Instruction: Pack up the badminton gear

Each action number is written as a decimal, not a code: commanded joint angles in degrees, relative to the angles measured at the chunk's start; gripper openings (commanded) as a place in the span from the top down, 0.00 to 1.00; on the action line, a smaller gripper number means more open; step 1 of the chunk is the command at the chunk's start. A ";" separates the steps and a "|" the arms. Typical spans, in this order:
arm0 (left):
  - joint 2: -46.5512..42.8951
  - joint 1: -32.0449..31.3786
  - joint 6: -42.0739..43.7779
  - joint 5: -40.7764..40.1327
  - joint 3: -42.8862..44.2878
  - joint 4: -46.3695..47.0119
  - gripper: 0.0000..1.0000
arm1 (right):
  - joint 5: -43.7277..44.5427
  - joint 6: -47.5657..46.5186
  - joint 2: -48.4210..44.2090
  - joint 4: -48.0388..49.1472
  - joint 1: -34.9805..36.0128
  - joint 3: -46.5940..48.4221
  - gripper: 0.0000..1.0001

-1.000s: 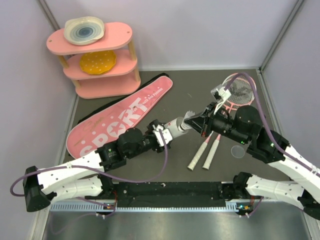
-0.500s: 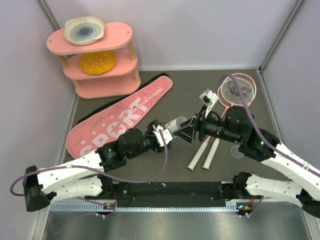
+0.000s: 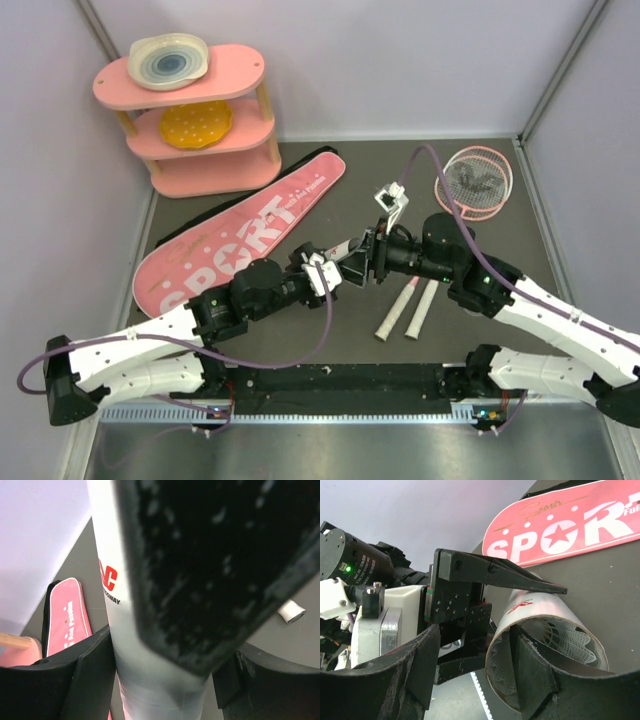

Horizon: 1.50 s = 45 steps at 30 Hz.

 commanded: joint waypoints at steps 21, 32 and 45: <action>-3.39 -1.14 0.81 -3.12 1.77 8.45 0.81 | 62.82 11.68 -23.40 -37.02 -7.71 -8.37 0.25; -4.27 -1.40 1.07 -3.65 1.59 8.72 0.80 | 32.21 22.83 -4.77 -38.19 -43.33 -19.52 0.25; -4.62 -1.84 0.72 -3.13 1.50 8.89 0.80 | 30.28 21.71 3.86 -28.79 -50.71 -23.22 0.51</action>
